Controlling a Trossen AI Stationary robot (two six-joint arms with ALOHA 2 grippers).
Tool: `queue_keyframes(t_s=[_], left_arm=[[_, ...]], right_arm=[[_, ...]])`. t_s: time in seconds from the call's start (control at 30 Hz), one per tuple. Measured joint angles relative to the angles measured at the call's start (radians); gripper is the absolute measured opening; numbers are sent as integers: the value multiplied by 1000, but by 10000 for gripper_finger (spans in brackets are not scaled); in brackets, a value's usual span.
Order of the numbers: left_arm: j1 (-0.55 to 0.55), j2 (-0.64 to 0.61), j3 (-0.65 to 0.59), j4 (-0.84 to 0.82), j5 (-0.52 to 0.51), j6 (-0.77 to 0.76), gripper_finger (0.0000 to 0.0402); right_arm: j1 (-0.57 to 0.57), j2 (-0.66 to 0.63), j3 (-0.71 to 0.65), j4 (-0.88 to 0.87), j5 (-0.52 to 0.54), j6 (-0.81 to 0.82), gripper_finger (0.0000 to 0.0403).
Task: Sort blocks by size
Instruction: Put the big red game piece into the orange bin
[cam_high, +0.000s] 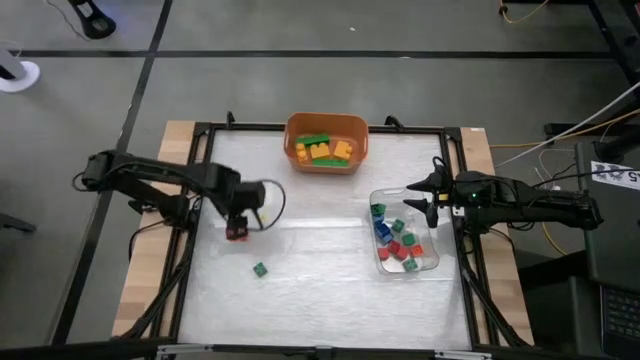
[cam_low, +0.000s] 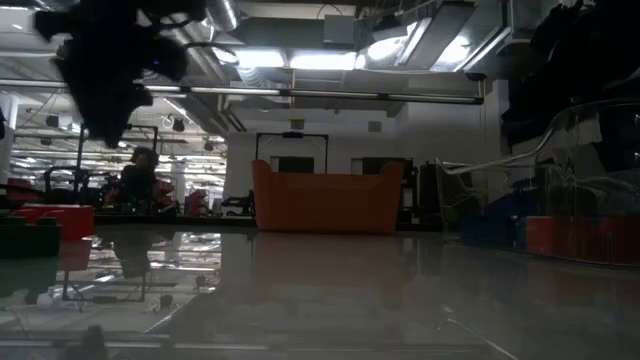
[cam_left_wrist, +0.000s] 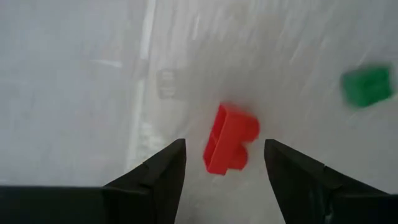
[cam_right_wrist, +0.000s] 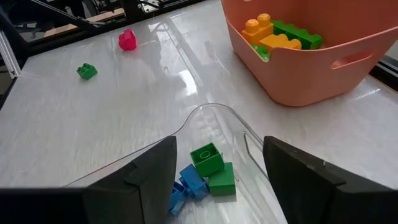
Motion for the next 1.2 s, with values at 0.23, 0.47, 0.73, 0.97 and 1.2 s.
queue_keyframes(t_s=[0.23, 0.47, 0.73, 0.97, 1.2], left_arm=[[-95, 0, -141, 99, -49, -15, 202], [-147, 0, -224, 176, -5, -65, 202], [-191, 0, -322, 304, -19, -70, 202], [-191, 1, -382, 407, -71, -107, 199], [-191, -2, -378, 475, -71, -105, 122]], right_arm=[[0, 0, 0, 0, 0, 0, 239], [0, 0, 0, 0, 1, 0, 239], [0, 0, 0, 0, 2, 0, 239], [0, 0, 0, 0, 2, 0, 239], [0, 0, 0, 0, 2, 0, 239]])
